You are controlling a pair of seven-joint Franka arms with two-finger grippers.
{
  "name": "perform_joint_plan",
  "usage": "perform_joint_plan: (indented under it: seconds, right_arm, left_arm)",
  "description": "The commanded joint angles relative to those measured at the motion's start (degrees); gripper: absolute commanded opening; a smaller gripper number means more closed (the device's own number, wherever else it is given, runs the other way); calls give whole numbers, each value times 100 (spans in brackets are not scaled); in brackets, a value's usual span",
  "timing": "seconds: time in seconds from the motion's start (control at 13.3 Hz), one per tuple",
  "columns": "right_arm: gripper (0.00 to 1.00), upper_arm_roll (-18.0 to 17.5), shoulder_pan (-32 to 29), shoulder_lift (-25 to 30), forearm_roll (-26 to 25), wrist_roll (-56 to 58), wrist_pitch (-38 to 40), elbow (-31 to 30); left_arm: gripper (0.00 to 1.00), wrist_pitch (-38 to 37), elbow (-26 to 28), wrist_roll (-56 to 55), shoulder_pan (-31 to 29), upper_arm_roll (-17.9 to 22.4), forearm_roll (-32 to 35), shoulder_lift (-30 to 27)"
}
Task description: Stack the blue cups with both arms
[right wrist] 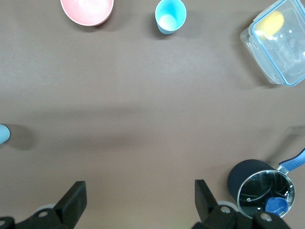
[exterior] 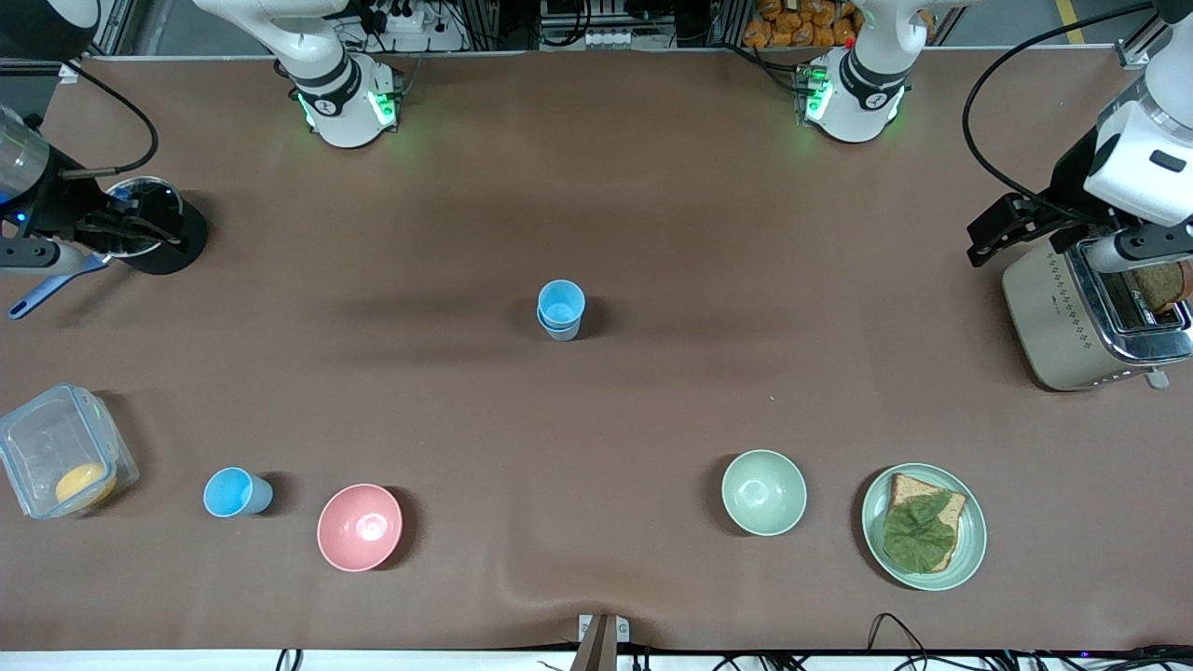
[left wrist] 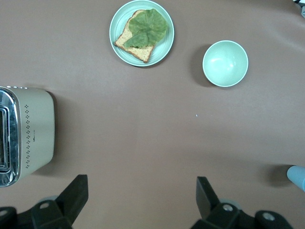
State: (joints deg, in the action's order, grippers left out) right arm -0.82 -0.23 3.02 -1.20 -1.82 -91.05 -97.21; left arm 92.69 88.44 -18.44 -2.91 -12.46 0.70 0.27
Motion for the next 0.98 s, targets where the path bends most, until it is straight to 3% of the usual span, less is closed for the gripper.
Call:
perform_joint_plan:
  seconds: [0.0, 0.15, 0.38, 0.9]
  right_arm:
    - [100, -6, -117, 94, -100, -11, 95, -52]
    - [100, -14, -117, 33, -100, -90, 165, 350]
    - [100, -58, -47, -3, -74, -90, 875, 755]
    - [100, -58, -47, -29, 154, -55, 1010, 862]
  left_arm:
    - [100, -137, -142, 209, -34, -29, 27, 8]
    - [100, -137, -142, 209, -34, -37, 27, 8]
    - [100, -137, -134, 217, -87, -38, 27, 8]
    - [100, -137, -142, 506, -96, 102, 35, -19]
